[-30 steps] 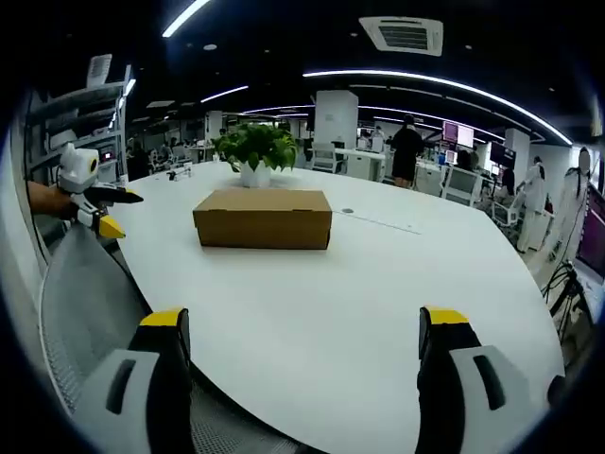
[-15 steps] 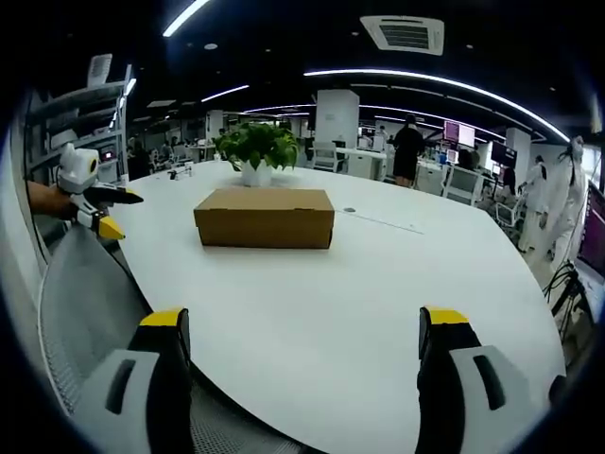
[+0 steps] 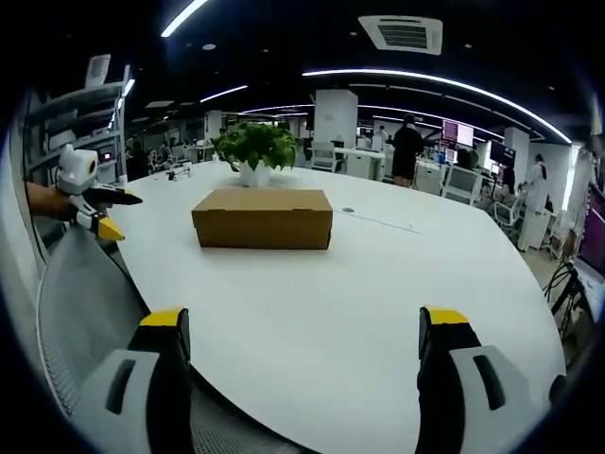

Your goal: Operate the shoe box by opening the lid, removing the specified soft item, and placing it in the target area until the item is outside and the box remains undamaged.

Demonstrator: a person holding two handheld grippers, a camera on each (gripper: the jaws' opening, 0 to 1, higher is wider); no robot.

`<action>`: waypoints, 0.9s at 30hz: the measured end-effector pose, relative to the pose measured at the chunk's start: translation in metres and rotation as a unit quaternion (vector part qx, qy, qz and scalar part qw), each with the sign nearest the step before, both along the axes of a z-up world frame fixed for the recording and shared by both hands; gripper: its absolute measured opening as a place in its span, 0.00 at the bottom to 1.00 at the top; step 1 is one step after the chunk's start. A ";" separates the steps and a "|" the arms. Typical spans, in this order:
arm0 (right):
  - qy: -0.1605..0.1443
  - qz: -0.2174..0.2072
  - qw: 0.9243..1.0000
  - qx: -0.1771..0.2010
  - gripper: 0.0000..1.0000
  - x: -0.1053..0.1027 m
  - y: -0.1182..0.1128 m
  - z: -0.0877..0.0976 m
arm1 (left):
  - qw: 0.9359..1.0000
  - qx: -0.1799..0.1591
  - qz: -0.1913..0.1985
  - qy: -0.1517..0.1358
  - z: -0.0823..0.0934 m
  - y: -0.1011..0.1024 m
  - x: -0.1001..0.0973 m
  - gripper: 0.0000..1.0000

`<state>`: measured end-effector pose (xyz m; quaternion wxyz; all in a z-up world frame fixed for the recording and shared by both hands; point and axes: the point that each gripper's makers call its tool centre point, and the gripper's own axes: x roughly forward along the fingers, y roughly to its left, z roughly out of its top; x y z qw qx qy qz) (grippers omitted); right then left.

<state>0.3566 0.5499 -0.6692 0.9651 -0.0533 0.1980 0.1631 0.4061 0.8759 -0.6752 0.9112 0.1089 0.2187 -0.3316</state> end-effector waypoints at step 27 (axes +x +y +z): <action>0.004 0.004 1.000 0.002 0.96 0.003 -0.001 -0.001 | 1.000 -0.004 0.002 0.000 0.000 -0.003 0.004 0.96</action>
